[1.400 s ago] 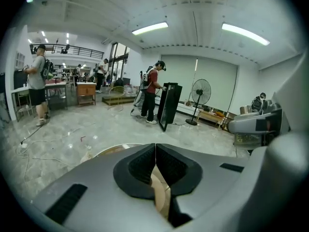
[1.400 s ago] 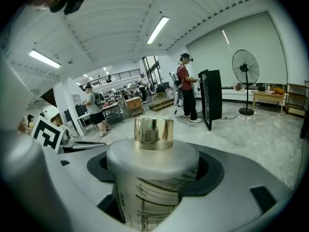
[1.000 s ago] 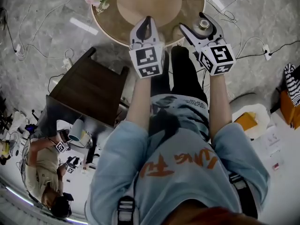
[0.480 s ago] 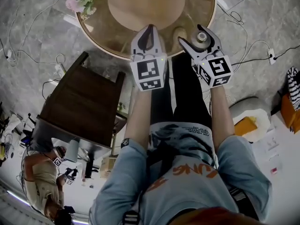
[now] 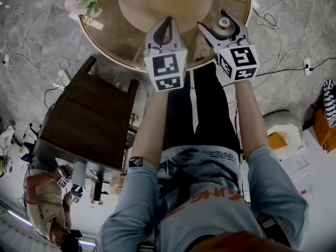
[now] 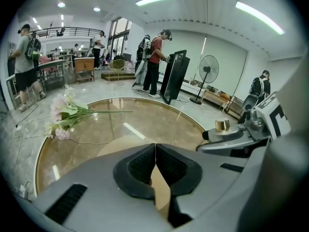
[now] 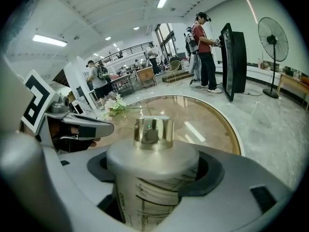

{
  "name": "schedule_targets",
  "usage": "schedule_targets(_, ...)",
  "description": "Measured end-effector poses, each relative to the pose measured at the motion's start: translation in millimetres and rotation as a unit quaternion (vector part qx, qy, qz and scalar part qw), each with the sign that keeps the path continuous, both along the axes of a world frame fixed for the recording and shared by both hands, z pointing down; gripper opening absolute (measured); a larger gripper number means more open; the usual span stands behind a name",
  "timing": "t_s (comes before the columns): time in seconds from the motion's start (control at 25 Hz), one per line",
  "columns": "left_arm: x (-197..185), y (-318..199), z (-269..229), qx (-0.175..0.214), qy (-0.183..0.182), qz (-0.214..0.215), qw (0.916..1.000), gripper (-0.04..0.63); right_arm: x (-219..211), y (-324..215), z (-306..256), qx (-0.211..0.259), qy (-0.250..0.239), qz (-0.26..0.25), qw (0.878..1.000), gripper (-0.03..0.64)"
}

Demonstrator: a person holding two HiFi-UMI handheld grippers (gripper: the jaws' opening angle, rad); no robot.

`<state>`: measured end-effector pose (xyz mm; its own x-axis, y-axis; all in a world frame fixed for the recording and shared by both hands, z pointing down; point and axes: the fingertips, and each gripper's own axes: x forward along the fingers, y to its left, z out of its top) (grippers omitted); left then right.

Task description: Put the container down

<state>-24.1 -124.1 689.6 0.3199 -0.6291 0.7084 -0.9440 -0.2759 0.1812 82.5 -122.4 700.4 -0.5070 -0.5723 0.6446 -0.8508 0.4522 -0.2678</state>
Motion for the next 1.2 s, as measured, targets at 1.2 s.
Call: schedule_targets(1.2,3.7,-104.9,20.0,0.008,-0.002,-0.012,0.9999,0.029,-48.0,-155.7,29.8,0.118,0.057,-0.130,0.983,0.359)
